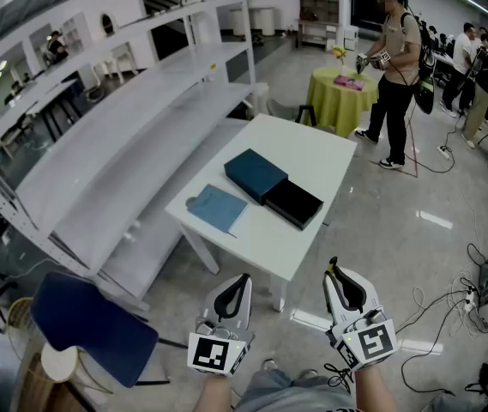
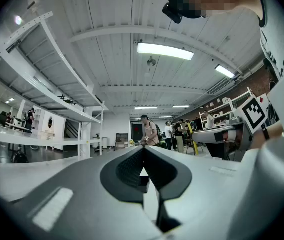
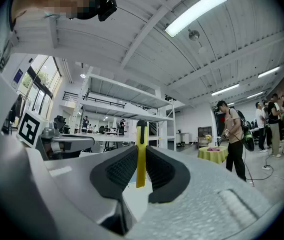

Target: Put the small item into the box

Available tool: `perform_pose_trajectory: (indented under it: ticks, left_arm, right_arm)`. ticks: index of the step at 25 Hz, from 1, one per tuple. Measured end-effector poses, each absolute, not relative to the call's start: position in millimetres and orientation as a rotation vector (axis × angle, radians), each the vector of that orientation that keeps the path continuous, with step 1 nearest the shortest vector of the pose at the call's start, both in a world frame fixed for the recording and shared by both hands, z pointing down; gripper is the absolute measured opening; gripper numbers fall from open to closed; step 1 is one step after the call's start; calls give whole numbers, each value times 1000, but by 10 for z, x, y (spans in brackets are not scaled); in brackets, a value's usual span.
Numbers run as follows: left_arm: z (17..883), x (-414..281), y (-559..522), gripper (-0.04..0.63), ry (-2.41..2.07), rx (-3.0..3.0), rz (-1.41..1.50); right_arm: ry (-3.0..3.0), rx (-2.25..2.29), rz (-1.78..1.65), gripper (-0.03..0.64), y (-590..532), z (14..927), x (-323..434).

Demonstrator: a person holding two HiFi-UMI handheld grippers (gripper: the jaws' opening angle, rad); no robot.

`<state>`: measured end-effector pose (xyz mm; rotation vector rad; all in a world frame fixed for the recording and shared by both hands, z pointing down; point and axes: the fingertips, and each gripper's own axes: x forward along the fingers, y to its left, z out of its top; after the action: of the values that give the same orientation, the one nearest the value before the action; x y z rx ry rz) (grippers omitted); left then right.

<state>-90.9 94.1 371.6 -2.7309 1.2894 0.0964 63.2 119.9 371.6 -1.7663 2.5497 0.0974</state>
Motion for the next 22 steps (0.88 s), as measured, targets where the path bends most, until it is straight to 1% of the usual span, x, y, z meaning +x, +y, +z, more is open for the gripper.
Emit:
perform_pose_trajectory:
  ticks: [22]
  left_arm:
    - [3715, -984, 750, 12, 1253, -2743, 113]
  right_arm:
    - [2503, -1779, 78, 58, 1040, 3722, 567]
